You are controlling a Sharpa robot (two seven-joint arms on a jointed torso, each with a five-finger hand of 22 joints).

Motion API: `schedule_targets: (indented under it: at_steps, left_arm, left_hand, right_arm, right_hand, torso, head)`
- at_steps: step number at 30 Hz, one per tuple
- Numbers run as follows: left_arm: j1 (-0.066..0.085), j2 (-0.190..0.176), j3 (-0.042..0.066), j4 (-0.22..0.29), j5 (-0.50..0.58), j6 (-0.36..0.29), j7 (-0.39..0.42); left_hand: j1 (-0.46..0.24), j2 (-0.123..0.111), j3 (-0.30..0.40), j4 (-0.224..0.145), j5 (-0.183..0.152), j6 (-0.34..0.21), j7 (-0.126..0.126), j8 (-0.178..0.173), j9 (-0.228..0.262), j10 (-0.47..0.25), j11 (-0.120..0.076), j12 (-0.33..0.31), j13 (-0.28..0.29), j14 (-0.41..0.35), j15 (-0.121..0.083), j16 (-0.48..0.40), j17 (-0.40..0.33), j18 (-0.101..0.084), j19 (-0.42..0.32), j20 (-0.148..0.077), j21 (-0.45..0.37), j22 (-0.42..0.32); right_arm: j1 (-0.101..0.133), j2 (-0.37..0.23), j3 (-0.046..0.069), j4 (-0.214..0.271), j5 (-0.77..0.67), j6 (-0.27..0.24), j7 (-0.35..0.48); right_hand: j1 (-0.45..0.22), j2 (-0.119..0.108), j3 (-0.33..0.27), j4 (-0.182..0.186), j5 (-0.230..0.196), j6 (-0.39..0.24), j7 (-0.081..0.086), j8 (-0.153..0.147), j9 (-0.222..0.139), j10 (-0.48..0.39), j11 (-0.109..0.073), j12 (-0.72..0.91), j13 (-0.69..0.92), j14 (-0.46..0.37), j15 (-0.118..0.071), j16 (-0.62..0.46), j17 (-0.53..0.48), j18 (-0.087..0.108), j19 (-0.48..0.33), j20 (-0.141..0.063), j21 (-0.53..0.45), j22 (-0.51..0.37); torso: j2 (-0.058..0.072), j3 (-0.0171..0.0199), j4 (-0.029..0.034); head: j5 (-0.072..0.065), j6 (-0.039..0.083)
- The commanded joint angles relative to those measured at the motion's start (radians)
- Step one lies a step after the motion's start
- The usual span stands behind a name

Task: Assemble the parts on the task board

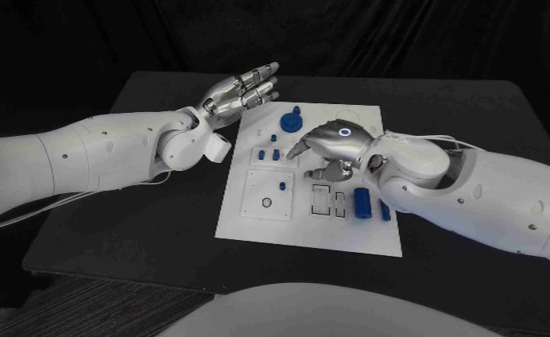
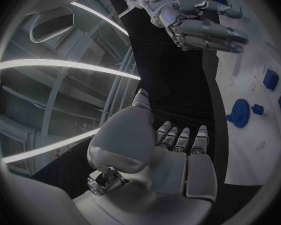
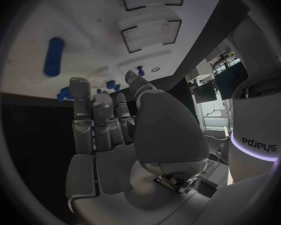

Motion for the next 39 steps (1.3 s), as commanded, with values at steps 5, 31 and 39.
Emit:
schedule_targets:
  at_steps: [5,31,39]
  left_arm:
    - [-0.001,0.003,0.001,0.001,0.006,-0.015,0.097]
    - [-0.012,-0.007,0.001,0.004,0.006,-0.024,0.109]
    - [-0.014,-0.014,0.001,0.009,0.006,-0.026,0.119]
  left_hand:
    - [0.004,0.001,0.000,0.008,0.008,-0.004,-0.022,-0.001,-0.001,0.004,0.012,0.000,0.001,0.000,-0.002,-0.004,-0.001,0.017,-0.007,-0.019,-0.002,-0.016]
    - [-0.026,0.027,-0.010,0.016,0.036,0.034,0.005,-0.003,0.002,0.000,0.000,-0.002,-0.001,0.000,-0.074,-0.004,-0.001,0.012,-0.012,-0.103,-0.006,-0.033]
    - [-0.003,0.027,-0.005,0.013,0.054,-0.021,-0.103,-0.010,-0.004,-0.002,0.023,-0.002,-0.001,0.000,-0.059,-0.004,-0.001,0.008,-0.012,-0.094,-0.006,-0.034]
  right_arm:
    - [0.084,-0.131,0.001,0.052,0.206,-0.045,0.035]
    - [0.073,-0.300,0.001,0.022,0.281,0.064,0.035]
    - [0.041,-0.261,0.001,-0.015,0.274,0.045,0.064]
  right_hand:
    - [-0.019,0.023,-0.056,0.099,-0.020,0.029,0.009,0.002,-0.009,-0.053,-0.002,-0.039,-0.051,0.048,-0.008,0.018,0.022,-0.001,0.053,-0.009,0.049,0.064]
    - [-0.026,0.052,-0.105,0.141,0.039,0.011,0.031,0.008,-0.021,0.080,-0.014,-0.022,-0.043,0.097,-0.011,0.050,0.075,-0.013,0.109,-0.014,0.102,0.090]
    - [0.039,0.063,-0.093,0.079,0.101,-0.018,0.016,-0.005,-0.025,0.133,-0.022,-0.006,-0.039,0.098,-0.003,0.051,0.078,-0.015,0.111,-0.009,0.103,0.093]
  torso:
    - [0.000,-0.0004,-0.0004]
    - [0.000,0.0002,-0.0025]
    - [-0.001,0.0003,-0.0022]
  head:
    - [-0.002,0.000]
    - [-0.018,0.000]
    - [-0.012,0.000]
